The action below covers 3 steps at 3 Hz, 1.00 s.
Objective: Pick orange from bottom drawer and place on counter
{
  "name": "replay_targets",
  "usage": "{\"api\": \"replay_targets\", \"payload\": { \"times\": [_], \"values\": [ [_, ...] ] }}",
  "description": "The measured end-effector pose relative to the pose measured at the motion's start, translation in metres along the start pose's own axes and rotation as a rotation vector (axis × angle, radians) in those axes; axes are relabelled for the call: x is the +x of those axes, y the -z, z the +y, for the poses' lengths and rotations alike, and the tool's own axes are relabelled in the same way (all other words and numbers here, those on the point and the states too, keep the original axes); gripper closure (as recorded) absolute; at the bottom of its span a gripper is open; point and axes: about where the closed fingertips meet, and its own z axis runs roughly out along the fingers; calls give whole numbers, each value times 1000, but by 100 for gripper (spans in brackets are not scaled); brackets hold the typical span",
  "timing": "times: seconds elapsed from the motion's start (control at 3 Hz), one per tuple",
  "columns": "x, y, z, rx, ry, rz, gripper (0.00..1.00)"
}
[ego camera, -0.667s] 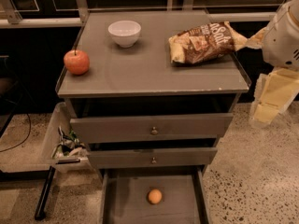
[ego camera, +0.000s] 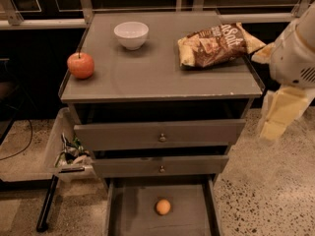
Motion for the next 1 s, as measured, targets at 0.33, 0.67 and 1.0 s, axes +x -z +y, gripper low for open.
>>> {"api": "replay_targets", "payload": {
  "times": [0.33, 0.67, 1.0],
  "values": [
    [-3, -59, 22, -54, 24, -49, 0],
    [-6, -112, 37, -88, 54, -87, 0],
    [-8, -166, 46, -104, 117, -167, 0]
  ]
}}
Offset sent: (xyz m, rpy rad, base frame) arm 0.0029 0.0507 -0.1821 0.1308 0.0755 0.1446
